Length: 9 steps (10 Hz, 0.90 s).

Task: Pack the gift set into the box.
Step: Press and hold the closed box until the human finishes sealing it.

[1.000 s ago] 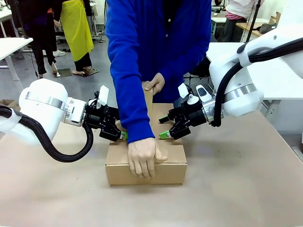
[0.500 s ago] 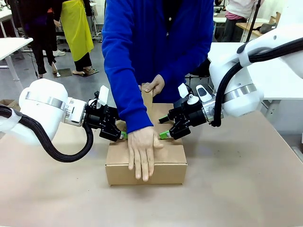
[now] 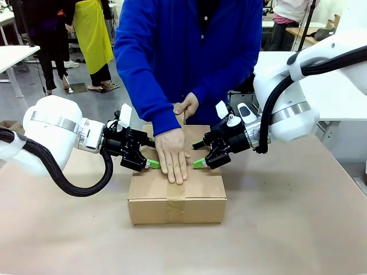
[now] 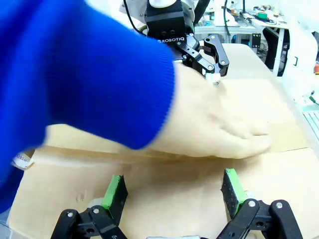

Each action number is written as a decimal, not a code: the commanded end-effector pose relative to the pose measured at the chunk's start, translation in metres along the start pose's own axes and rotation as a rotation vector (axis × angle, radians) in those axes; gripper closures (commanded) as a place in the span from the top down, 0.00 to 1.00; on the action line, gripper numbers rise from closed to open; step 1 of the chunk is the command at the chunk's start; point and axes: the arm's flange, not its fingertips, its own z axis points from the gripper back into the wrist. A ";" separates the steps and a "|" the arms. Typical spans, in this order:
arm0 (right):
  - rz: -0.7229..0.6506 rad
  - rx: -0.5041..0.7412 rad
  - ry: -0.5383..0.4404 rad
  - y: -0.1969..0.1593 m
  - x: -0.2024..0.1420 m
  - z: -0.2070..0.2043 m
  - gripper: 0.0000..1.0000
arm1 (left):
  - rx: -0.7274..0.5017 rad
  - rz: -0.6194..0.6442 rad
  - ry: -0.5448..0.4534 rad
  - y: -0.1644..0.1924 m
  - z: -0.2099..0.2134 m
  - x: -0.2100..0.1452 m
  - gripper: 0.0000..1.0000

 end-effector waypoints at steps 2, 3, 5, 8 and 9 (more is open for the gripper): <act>-0.005 0.002 -0.001 0.000 -0.002 0.000 1.00 | 0.012 -0.020 -0.010 -0.003 -0.001 -0.003 1.00; -0.005 0.002 -0.001 0.000 -0.002 0.000 1.00 | 0.012 -0.020 -0.010 -0.003 -0.001 -0.003 1.00; -0.005 0.002 -0.001 0.000 -0.002 0.000 1.00 | 0.012 -0.020 -0.010 -0.003 -0.001 -0.003 1.00; -0.005 0.002 -0.001 0.000 -0.002 0.000 1.00 | 0.012 -0.020 -0.010 -0.003 -0.001 -0.003 1.00; -0.005 0.002 -0.001 0.000 -0.002 0.000 1.00 | 0.012 -0.020 -0.010 -0.003 -0.001 -0.003 1.00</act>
